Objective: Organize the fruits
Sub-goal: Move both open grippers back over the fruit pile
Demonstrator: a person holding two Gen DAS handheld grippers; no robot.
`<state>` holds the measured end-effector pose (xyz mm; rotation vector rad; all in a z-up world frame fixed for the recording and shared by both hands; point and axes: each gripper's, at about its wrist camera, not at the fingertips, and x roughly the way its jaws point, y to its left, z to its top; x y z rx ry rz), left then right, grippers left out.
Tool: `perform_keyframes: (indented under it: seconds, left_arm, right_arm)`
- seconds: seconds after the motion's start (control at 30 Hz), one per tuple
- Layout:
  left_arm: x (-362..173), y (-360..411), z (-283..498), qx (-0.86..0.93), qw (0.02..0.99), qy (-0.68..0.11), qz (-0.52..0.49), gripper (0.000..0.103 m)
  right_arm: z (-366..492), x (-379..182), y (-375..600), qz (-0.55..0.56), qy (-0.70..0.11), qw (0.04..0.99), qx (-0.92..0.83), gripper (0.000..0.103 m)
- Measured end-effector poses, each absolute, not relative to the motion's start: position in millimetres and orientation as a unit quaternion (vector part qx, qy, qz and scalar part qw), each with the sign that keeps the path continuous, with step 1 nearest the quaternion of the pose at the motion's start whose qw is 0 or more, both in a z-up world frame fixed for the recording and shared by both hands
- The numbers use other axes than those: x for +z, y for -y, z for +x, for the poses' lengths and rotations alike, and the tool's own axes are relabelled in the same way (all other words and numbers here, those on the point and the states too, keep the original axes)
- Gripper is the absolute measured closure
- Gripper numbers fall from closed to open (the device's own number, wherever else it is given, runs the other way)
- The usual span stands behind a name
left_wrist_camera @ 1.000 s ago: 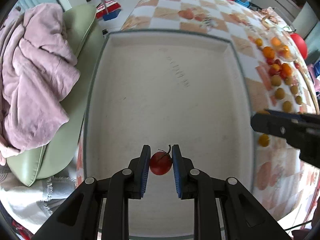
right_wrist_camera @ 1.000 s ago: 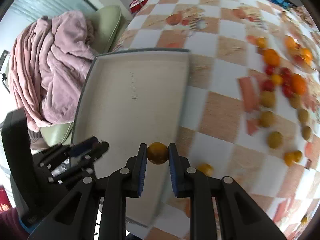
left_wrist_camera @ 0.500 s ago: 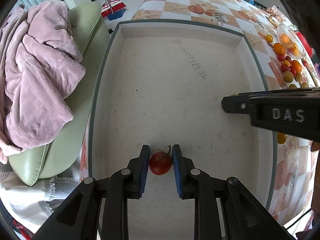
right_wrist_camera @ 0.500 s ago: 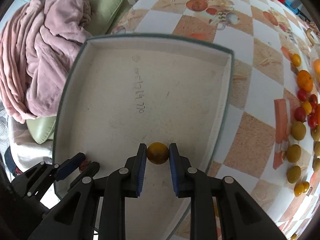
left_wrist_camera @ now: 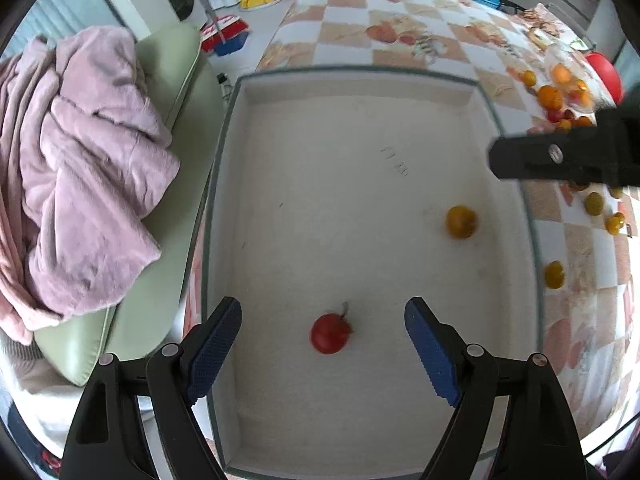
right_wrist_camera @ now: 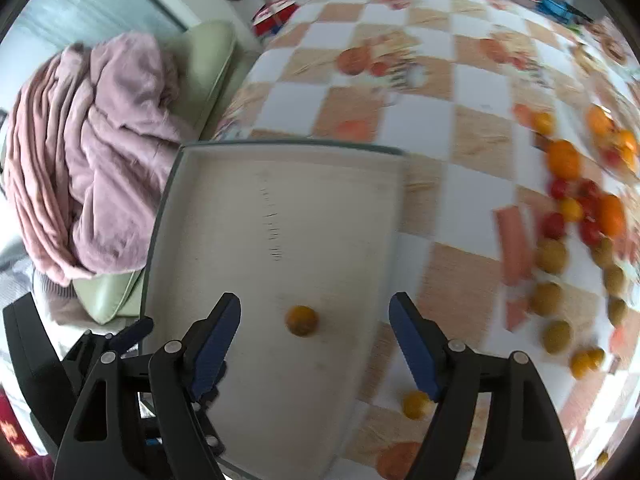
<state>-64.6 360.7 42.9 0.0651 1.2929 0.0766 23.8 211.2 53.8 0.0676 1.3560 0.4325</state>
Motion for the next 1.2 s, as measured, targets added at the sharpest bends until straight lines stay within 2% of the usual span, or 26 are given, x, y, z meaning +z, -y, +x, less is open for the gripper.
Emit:
perform_keyframes:
  seconds: [0.6, 0.83, 1.2]
  left_arm:
    - [82.0, -209.9, -27.4, -0.102, 0.812, -0.567, 0.098, 0.018]
    - [64.8, -171.4, 5.5, -0.106, 0.803, -0.582, 0.078, 0.018]
    - [35.5, -143.1, 47.1, -0.086, 0.784, -0.614, 0.022, 0.018]
  right_arm:
    - [-23.0, 43.1, -9.5, 0.119, -0.64, 0.759, 0.016, 0.023]
    - [-6.7, 40.7, 36.9, 0.133, -0.633, 0.763, -0.011, 0.023]
    - [30.0, 25.2, 53.9, 0.128, -0.635, 0.762, -0.002, 0.023]
